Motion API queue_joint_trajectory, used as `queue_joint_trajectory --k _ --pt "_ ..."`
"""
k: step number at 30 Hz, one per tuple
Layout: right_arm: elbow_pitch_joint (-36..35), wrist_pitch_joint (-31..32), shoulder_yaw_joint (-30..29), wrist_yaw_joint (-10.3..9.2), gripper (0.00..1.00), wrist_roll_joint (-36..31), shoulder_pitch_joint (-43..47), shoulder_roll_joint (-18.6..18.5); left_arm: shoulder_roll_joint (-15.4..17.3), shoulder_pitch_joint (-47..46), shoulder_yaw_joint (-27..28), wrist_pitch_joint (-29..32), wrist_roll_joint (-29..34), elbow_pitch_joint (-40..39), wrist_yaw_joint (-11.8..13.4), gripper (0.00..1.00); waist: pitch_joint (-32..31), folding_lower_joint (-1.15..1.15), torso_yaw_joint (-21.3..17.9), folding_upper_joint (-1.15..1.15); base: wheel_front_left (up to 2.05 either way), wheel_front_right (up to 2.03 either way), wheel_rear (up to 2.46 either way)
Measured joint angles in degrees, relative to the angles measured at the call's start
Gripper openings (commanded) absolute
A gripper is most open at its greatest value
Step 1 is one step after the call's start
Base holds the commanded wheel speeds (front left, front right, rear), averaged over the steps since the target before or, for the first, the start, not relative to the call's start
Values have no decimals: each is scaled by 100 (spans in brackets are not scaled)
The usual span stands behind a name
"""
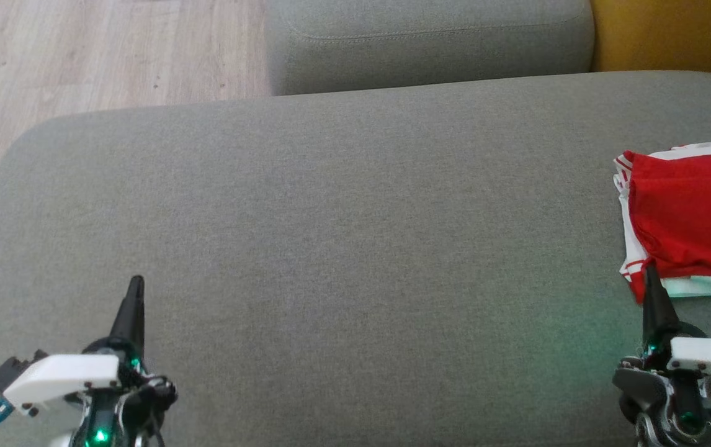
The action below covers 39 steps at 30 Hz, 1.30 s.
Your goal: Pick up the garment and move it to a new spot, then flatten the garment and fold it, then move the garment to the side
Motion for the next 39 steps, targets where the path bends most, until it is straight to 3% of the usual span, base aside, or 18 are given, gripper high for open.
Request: queue_joint_trajectory --k 13,39 --pt "-80 193 -121 -1 0 725 -1 2 0 -59 166 186 -704 10 -92 0 -5 0 31 0 0 0 0" --pt "-89 193 -131 0 0 727 -2 3 -4 -59 230 200 -703 25 -92 0 -5 0 31 0 0 0 0"
